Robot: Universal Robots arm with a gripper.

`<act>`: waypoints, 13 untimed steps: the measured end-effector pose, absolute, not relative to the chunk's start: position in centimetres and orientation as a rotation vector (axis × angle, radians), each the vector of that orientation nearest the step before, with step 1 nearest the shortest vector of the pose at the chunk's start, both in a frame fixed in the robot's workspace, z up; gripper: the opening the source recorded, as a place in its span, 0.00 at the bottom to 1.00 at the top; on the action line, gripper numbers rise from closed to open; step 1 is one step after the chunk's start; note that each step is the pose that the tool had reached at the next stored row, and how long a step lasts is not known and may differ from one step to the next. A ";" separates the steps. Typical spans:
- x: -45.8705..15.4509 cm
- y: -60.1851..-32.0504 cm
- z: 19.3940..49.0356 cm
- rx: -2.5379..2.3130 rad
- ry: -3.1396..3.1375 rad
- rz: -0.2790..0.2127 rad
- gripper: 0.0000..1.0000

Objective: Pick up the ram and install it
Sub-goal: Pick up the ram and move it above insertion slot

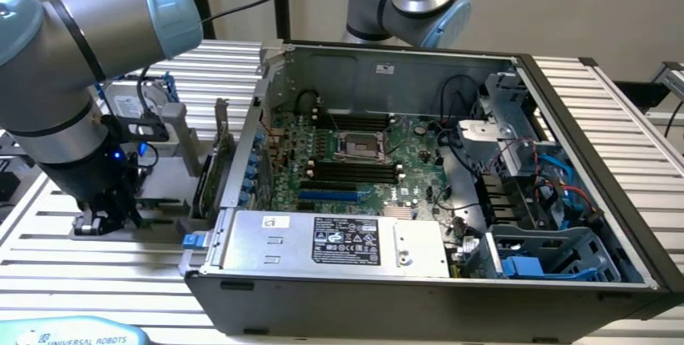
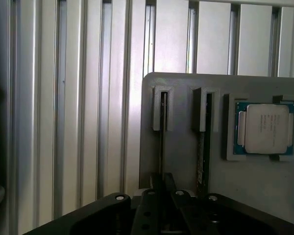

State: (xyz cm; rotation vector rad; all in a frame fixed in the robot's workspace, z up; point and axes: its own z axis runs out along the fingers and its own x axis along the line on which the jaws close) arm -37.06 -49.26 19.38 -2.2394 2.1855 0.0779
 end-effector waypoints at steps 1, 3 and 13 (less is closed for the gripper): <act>-37.1 -49.3 19.4 -2.238 2.187 0.078 0.14; -37.1 -49.3 19.4 -2.231 2.194 0.078 0.14; -37.0 -49.3 20.1 -2.211 2.213 0.078 0.14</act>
